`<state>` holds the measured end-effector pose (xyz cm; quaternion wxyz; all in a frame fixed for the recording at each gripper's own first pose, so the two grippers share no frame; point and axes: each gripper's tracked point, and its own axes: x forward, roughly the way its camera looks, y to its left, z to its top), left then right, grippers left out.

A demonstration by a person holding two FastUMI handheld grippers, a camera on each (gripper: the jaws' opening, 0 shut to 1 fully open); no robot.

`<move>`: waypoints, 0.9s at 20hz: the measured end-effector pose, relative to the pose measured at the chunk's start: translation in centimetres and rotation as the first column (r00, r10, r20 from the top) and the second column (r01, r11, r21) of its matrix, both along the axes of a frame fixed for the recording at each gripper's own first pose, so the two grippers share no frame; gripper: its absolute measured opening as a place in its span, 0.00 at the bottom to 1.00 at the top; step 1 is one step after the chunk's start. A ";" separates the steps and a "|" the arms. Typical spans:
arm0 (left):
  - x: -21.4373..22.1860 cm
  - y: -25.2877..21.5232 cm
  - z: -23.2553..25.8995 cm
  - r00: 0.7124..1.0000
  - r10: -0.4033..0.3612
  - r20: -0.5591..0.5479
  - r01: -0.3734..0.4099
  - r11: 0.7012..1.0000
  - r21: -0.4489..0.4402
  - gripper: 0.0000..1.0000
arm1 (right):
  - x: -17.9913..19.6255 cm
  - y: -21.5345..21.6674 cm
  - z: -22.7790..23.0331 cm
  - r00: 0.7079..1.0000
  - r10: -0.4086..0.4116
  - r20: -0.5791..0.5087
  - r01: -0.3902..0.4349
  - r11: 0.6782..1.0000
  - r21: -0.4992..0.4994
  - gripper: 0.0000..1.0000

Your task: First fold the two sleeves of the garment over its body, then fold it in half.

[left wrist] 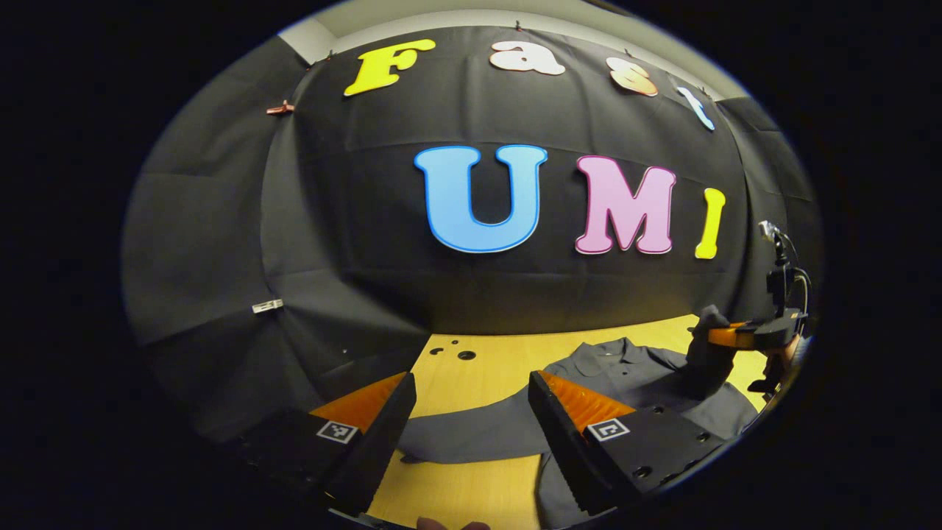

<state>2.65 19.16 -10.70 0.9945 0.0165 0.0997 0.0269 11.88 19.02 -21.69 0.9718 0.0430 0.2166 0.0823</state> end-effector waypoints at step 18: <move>1.4 6.4 -7.4 0.992 0.063 -0.108 -0.062 0.998 0.008 0.97 | -2.1 10.3 -15.4 0.946 0.086 -0.314 -0.095 0.995 -0.011 0.16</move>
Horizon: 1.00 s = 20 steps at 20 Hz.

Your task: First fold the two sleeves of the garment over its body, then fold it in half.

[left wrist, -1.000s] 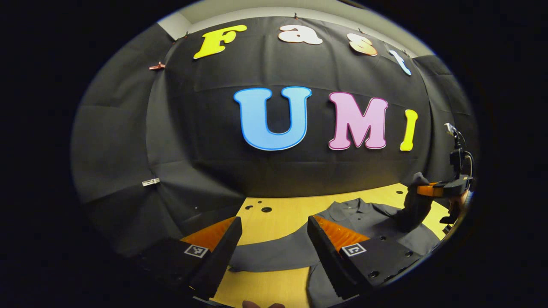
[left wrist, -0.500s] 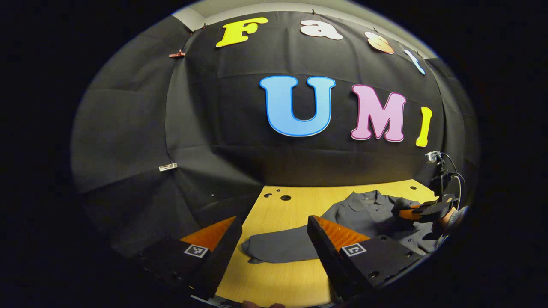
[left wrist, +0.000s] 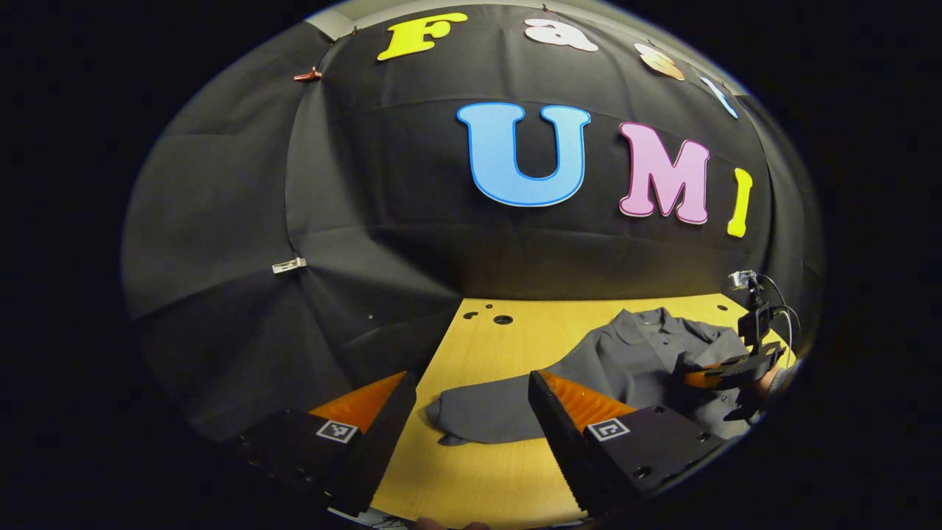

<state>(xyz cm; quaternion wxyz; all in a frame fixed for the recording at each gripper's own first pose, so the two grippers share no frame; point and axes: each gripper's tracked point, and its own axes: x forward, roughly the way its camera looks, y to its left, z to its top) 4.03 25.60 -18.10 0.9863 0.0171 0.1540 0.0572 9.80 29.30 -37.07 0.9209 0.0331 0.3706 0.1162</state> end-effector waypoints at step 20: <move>6.8 2.4 -14.4 0.979 -0.023 -0.204 0.023 1.000 -0.003 0.98 | -5.1 -0.4 7.6 0.999 0.035 -0.001 -0.034 0.989 0.142 0.69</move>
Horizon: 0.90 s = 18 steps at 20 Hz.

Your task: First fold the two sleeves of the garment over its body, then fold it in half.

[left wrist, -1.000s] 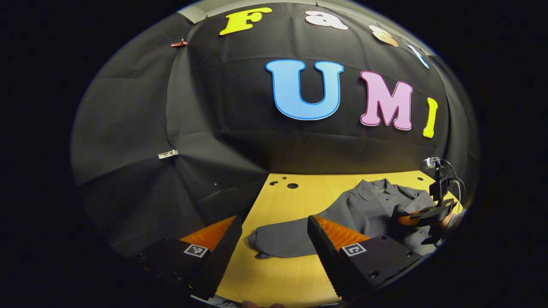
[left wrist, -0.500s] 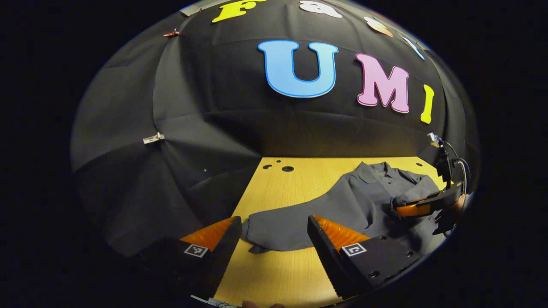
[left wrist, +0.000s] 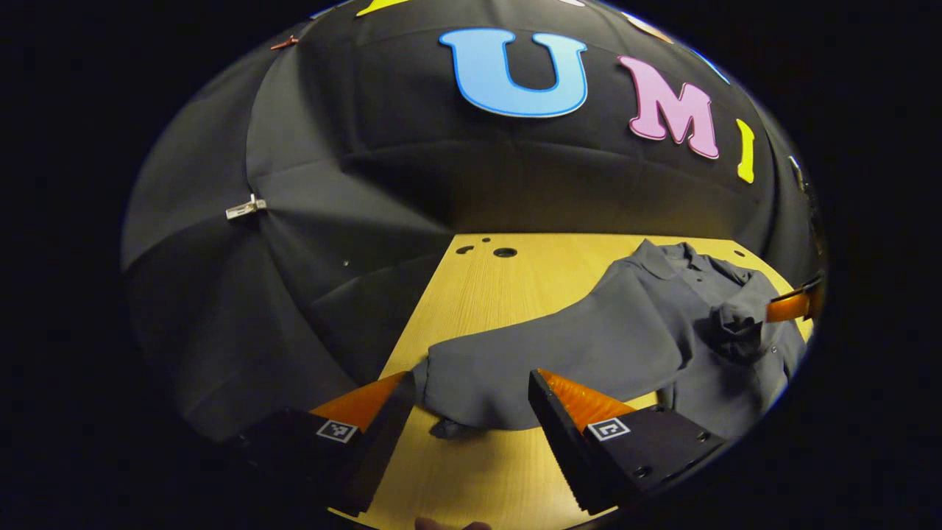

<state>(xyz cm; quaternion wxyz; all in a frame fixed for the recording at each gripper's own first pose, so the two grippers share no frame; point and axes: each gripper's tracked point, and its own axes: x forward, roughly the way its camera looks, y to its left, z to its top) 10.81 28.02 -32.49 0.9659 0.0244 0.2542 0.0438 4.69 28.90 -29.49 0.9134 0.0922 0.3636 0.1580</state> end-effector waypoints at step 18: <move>3.5 -0.9 -6.8 0.968 -0.040 -0.249 0.033 0.999 -0.034 0.47 | -6.5 -14.9 1.8 0.979 -0.204 -0.025 0.202 0.978 -0.055 0.71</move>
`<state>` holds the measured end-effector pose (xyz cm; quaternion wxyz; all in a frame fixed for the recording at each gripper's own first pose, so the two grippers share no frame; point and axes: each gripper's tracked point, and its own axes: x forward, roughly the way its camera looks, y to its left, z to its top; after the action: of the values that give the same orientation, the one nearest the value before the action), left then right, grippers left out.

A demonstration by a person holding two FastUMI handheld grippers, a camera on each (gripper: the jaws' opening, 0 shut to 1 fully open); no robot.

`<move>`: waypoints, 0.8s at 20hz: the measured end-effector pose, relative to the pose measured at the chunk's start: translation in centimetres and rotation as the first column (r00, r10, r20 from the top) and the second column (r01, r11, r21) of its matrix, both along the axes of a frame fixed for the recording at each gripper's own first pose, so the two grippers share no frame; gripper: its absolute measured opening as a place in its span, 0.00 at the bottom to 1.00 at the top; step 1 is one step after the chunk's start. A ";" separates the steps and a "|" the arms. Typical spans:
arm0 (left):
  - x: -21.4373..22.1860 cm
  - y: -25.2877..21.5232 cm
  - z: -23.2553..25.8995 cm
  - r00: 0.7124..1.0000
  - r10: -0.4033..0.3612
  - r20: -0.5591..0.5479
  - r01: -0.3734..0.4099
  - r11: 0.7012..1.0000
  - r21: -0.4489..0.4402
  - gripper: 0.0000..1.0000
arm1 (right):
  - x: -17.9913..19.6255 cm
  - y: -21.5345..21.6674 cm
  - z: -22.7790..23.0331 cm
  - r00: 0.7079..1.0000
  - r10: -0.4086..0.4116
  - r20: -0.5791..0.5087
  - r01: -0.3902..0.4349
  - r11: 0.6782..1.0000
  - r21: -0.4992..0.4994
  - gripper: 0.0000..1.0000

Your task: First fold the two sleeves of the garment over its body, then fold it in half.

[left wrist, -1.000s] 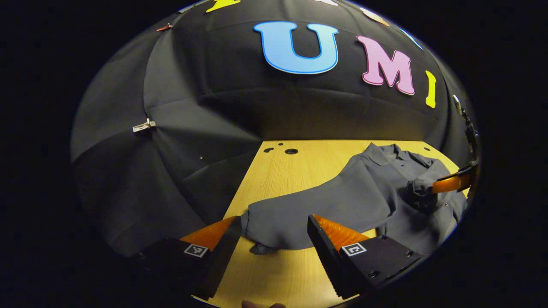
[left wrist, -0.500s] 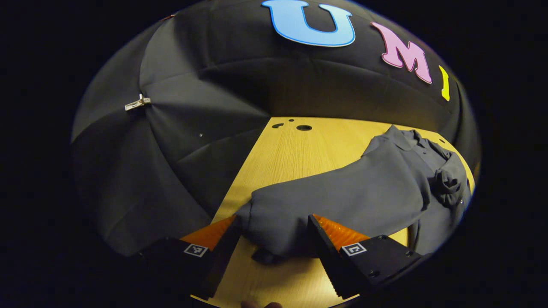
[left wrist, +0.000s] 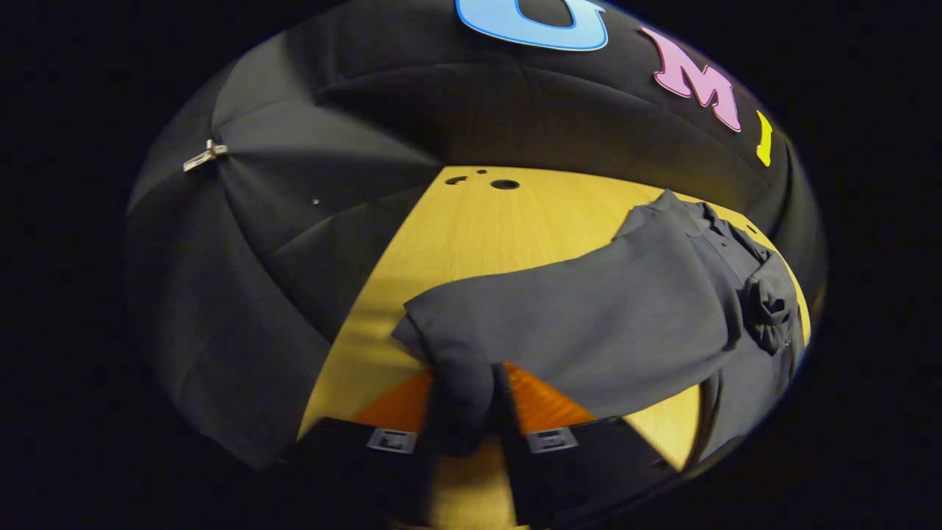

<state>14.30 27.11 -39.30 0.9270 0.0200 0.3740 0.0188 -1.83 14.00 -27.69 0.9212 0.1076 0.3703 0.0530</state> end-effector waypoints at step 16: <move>-0.3 -13.7 16.3 0.969 0.024 0.246 -0.013 0.999 -0.046 0.07 | 0.7 -10.3 -2.2 0.998 -0.064 0.016 0.063 0.997 0.044 0.71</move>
<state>13.96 13.39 -23.04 0.9662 -0.0064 0.2567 0.0217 -1.09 3.68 -29.91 0.9230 0.1387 0.3574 0.0326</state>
